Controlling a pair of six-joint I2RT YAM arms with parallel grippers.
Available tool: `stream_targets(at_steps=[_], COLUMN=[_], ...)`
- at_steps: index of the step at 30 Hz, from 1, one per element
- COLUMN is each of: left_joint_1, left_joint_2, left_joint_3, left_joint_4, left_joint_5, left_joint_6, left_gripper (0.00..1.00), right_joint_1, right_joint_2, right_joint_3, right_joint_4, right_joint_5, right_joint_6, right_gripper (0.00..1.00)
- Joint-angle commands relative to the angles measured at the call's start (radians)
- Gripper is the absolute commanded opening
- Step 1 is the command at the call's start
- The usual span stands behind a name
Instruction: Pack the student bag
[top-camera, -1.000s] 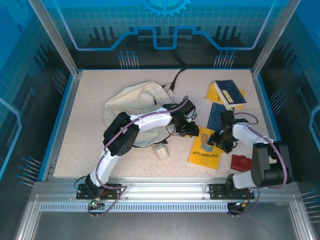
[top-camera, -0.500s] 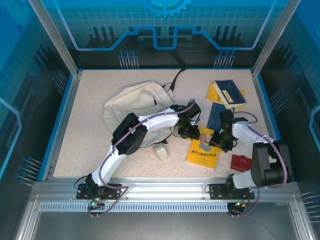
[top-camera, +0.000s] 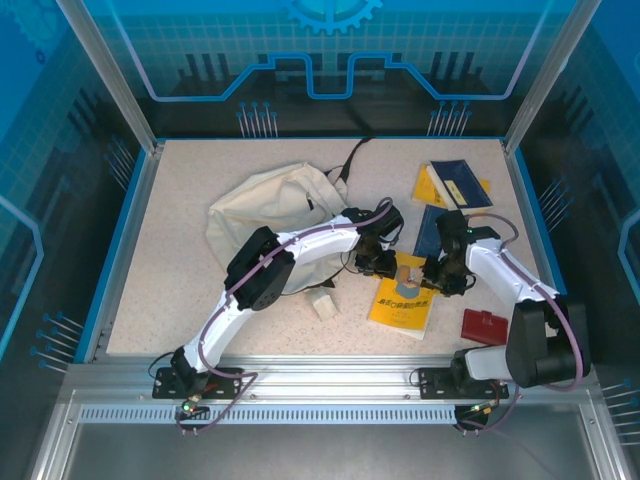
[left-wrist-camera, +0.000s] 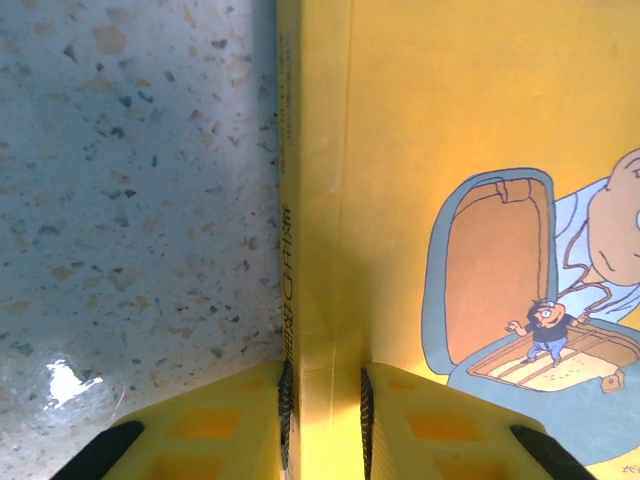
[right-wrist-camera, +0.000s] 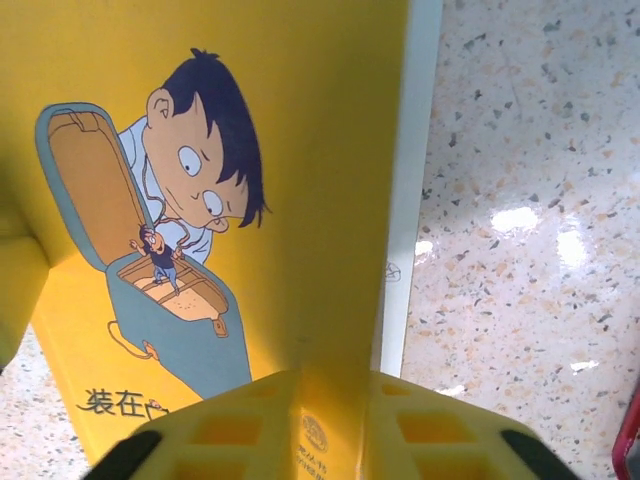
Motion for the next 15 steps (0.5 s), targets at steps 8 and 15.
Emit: stream_targets(at_steps=[8,15], left_joint_1=[-0.005,0.098], left_joint_2=[0.012,-0.173], left_joint_3=[0.015,-0.015], left_joint_4=[-0.031,0.011], left_joint_5=[0.021,0.135], left_joint_6=[0.052,0.083], left_gripper=[0.31,0.57], right_joint_1=[0.019,0.019], right_joint_2=[-0.072,-0.182], right_joint_3=[0.032,0.108], right_joint_4=[0.021,0.042], right_joint_5=[-0.041,-0.144], right_joint_6=[0.013,-0.060], right_gripper=[0.00,0.00])
